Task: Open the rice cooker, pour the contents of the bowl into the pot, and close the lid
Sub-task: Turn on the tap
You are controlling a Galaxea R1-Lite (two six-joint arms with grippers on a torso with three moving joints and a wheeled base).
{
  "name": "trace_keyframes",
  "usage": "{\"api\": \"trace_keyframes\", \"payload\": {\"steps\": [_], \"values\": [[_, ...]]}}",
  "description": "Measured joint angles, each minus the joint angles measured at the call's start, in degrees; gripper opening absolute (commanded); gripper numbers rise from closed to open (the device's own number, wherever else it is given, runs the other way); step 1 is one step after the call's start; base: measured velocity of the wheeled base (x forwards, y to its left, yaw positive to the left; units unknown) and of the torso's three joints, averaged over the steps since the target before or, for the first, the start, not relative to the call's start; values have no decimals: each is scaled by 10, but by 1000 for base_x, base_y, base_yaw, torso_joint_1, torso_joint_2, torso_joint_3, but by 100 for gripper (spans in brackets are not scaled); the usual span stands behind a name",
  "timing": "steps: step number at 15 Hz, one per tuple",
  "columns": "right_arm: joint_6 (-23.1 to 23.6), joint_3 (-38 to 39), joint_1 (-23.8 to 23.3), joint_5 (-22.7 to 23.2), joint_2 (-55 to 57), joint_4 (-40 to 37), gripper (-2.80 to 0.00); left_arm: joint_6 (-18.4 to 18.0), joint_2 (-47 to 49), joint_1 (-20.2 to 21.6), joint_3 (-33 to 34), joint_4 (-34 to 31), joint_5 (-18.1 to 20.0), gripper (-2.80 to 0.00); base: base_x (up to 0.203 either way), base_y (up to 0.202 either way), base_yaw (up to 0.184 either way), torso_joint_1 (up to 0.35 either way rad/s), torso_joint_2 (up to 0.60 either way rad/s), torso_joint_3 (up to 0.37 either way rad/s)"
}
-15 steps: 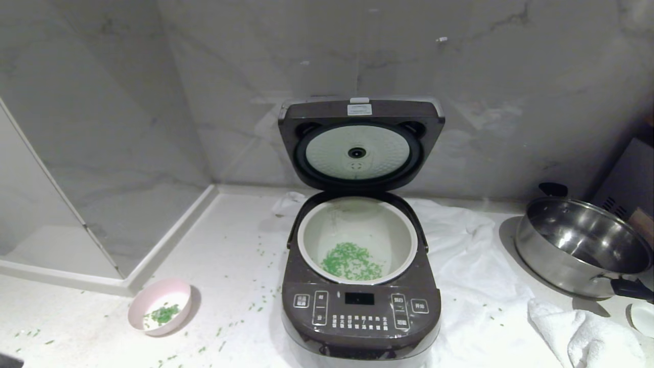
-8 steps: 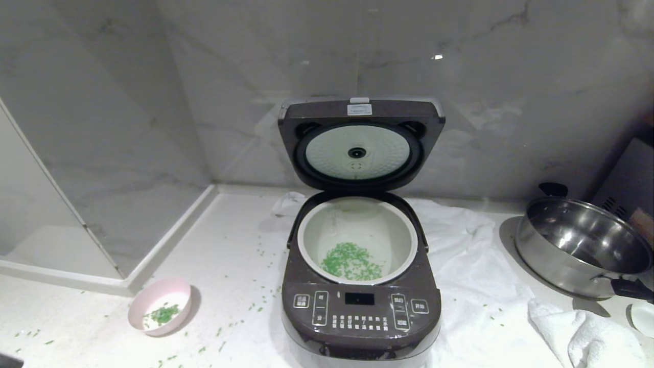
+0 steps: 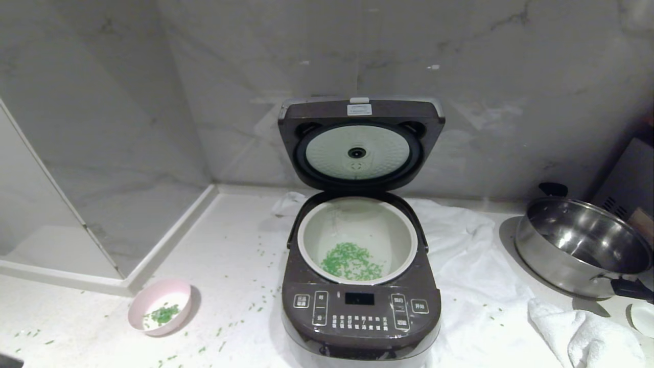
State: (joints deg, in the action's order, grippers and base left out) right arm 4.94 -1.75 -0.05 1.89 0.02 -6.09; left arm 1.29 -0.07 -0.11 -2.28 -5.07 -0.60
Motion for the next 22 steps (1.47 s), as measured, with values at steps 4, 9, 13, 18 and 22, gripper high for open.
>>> {"api": "trace_keyframes", "payload": {"steps": [4, 9, 13, 18, 22], "values": [[-36, 1, 0, -17, 0, 14, -280, 0, 0, 0, 0, 0, 0, -280, -104, 0, 1, 7, 6, 2], [-45, 1, 0, -19, 0, 16, -280, 0, 0, 0, 0, 0, 0, -280, -185, 0, -3, -1, 2, 3], [-47, 1, 0, -19, 0, 16, -280, 0, 0, 0, 0, 0, 0, -280, -15, 0, 0, -2, -2, 1], [-48, 3, 0, -20, 0, 19, -280, 0, 0, 0, 0, 0, 0, -280, 0, 0, 0, 0, 0, 0], [-48, 3, 0, -20, 0, 19, -280, 0, 0, 0, 0, 0, 0, -280, -1, -5, 80, 3, 5, 0]]}}
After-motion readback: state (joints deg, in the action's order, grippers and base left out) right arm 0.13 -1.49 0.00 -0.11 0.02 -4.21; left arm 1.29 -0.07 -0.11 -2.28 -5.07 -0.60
